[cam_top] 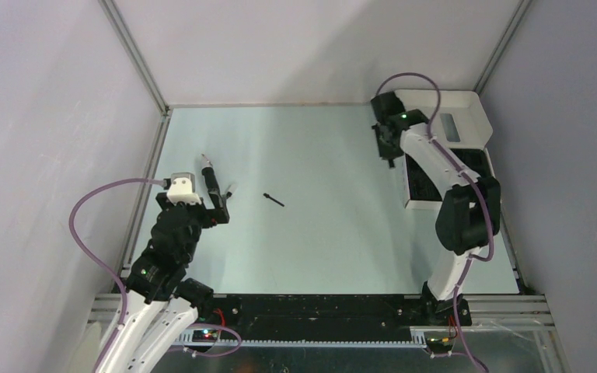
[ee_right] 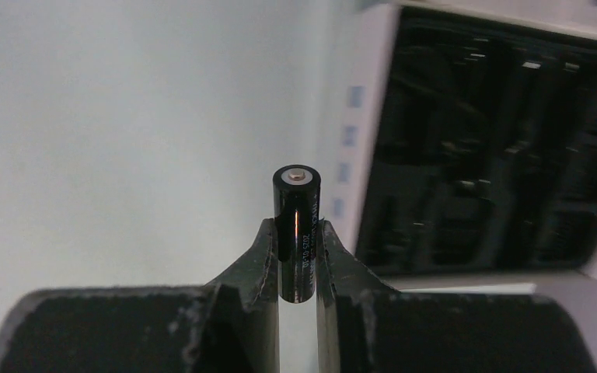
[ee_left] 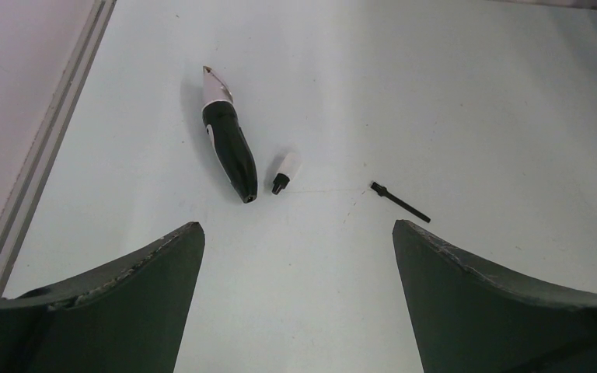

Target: Sort the hair-cutting tools

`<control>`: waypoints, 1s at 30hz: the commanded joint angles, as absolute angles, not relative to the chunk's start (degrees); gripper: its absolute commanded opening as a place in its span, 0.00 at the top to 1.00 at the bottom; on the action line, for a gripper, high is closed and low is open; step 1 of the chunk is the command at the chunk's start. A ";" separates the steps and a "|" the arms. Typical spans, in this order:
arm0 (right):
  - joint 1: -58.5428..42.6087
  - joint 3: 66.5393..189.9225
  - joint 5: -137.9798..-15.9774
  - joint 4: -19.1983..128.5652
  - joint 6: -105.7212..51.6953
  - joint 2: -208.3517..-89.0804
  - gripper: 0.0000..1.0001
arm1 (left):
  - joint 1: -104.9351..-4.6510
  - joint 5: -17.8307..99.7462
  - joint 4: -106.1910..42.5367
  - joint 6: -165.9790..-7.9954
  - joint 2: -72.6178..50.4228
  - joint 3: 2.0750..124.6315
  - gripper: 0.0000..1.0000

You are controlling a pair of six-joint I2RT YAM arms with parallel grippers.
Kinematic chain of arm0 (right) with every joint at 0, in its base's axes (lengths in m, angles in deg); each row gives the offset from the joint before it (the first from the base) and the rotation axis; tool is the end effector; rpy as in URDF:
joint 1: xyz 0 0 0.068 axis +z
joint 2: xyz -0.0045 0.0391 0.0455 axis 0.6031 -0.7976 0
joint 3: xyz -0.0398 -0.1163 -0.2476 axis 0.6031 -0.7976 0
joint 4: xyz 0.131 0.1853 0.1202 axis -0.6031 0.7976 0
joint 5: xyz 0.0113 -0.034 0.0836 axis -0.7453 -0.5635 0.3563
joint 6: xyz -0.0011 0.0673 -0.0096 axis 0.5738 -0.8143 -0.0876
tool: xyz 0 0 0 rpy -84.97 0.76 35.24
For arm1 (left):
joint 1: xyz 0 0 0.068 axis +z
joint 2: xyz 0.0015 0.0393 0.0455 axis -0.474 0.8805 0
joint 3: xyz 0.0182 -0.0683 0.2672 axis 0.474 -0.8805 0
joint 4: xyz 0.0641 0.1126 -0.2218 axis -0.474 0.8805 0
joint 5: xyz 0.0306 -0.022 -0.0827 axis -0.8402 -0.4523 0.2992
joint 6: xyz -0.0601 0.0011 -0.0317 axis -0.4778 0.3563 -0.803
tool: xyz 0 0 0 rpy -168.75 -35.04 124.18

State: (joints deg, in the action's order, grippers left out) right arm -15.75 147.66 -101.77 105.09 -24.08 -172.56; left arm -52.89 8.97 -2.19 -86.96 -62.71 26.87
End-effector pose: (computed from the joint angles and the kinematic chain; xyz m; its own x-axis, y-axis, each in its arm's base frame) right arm 0.3758 0.1295 0.2800 -0.8261 -0.2534 -0.5033 -0.1584 0.9616 -0.2241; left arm 0.1155 -0.0287 0.2962 -0.2459 -0.0890 -0.9652 -0.0210 0.9960 -0.0865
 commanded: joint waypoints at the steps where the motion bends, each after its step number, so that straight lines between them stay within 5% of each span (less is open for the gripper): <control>1: -21.74 147.86 -110.74 105.26 -20.38 -168.85 1.00 | -52.55 8.89 -4.19 -86.88 -63.46 27.13 0.02; 10: -33.75 142.19 -110.72 91.91 -11.92 -166.98 1.00 | -52.67 8.01 -4.13 -86.28 -63.48 27.10 0.02; 15: -40.97 139.37 -98.92 86.95 -9.90 -168.42 0.98 | -52.81 7.59 -4.42 -85.93 -63.18 26.96 0.02; 30: -47.04 136.10 -89.80 77.90 -3.65 -176.22 0.94 | -53.25 7.65 -5.57 -84.84 -61.00 26.34 0.02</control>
State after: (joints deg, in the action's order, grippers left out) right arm -46.33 136.49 -92.04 81.75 -5.91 -174.35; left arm -53.02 8.42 -3.03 -86.17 -61.58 26.54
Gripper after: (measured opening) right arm 0.166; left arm 0.984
